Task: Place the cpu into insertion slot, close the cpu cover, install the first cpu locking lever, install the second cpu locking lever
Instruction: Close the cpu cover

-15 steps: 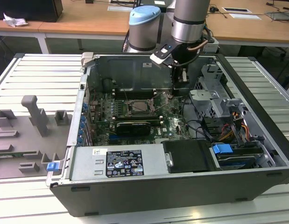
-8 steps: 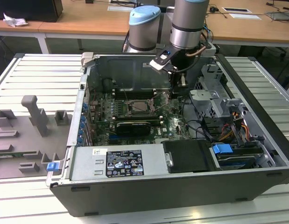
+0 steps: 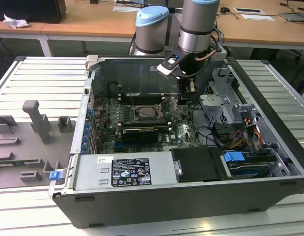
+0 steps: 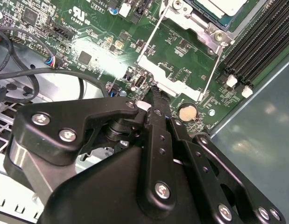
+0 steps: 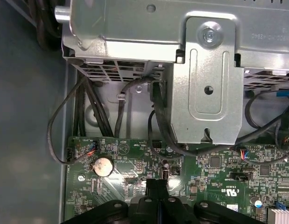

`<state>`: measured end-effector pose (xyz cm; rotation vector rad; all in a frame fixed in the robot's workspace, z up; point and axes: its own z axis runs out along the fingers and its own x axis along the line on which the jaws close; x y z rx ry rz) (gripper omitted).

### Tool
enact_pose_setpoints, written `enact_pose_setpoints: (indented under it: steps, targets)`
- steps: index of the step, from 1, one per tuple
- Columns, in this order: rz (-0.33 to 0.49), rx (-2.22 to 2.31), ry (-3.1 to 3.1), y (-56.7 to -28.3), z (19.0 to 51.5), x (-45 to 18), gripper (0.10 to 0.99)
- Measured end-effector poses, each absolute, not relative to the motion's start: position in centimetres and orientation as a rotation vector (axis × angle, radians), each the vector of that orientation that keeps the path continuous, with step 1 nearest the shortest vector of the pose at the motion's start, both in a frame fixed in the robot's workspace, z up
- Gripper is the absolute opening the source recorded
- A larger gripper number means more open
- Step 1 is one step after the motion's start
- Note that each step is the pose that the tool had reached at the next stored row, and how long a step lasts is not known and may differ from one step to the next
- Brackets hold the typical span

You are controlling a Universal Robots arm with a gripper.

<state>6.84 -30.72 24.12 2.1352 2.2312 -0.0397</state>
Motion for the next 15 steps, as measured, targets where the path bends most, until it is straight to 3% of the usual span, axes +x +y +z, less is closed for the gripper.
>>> enact_pose_setpoints:
  steps: [15]
  targets:
    - [-0.040,2.135,2.231,-30.73,24.00,6.59,0.106]
